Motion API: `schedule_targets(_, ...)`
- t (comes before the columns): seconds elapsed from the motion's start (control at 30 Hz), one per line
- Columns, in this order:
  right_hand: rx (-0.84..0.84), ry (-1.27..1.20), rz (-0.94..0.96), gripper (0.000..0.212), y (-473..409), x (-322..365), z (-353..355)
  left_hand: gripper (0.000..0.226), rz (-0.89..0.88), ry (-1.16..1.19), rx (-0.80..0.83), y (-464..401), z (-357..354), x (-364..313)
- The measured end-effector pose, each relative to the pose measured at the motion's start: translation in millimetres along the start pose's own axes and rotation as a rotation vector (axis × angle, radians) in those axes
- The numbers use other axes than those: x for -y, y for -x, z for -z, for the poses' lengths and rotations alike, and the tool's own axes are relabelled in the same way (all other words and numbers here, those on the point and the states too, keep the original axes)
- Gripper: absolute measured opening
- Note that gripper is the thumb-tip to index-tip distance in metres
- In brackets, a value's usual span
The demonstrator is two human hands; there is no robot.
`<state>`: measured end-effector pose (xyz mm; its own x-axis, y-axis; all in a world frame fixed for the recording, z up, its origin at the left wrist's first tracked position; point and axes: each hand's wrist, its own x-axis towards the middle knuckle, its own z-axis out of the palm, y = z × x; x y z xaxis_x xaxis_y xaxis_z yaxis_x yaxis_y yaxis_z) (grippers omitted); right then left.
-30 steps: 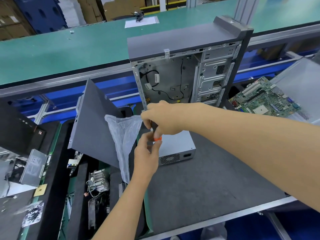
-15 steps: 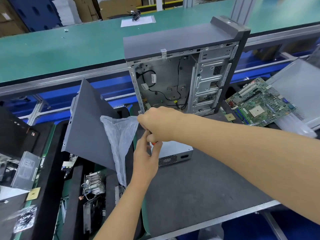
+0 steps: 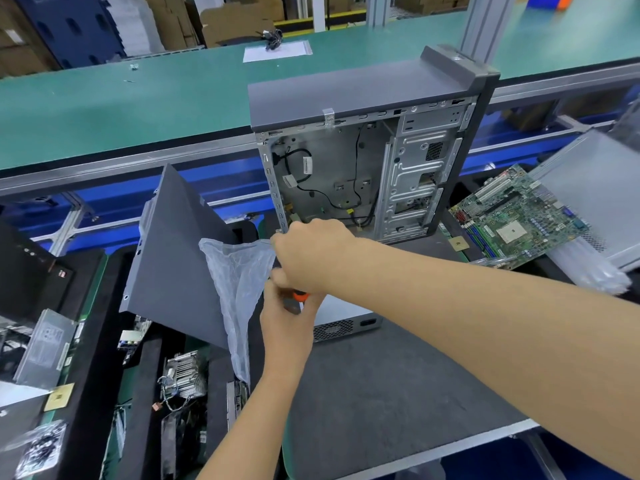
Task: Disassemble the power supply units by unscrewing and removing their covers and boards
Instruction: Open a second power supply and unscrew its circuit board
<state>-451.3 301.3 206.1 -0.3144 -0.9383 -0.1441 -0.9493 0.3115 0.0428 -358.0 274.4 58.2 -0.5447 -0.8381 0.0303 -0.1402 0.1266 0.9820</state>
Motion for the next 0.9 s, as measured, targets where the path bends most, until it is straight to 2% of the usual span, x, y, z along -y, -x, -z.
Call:
schedule_targets(0.1,0.042,-0.095,0.062,0.022,3,0,2,0.012,-0.041,-0.067,0.054,7,5,13)
schedule_targets(0.3,0.215,-0.078,0.02,0.031,5,5,11,0.011,-0.049,-0.131,0.079,6,7,18)
schedule_targets(0.4,0.289,-0.163,0.009,0.031,8,2,15,0.009,-0.045,-0.103,0.051,2,11,16)
schedule_targets(0.47,0.278,-0.154,-0.012,0.038,10,0,13,0.016,-0.057,-0.099,0.034,0,11,12)
schedule_targets(0.53,0.198,-0.09,-0.087,0.057,10,0,13,0.021,-0.057,-0.087,0.026,-3,8,8)
schedule_targets(0.57,0.156,-0.091,-0.143,0.059,9,0,13,0.022,-0.046,-0.078,0.019,-4,5,7)
schedule_targets(0.67,0.111,-0.045,-0.193,0.043,7,-2,11,0.027,0.009,-0.042,0.013,-3,0,5)
schedule_targets(0.77,0.087,-0.024,-0.144,0.025,10,-5,8,0.024,-0.044,-0.043,0.027,0,4,9)
schedule_targets(0.8,0.086,-0.033,-0.129,0.025,11,-6,8,0.02,-0.075,-0.052,0.046,0,7,11)
schedule_targets(0.9,0.091,-0.079,-0.061,0.034,12,-7,11,0.034,-0.123,-0.104,0.14,-4,13,11)
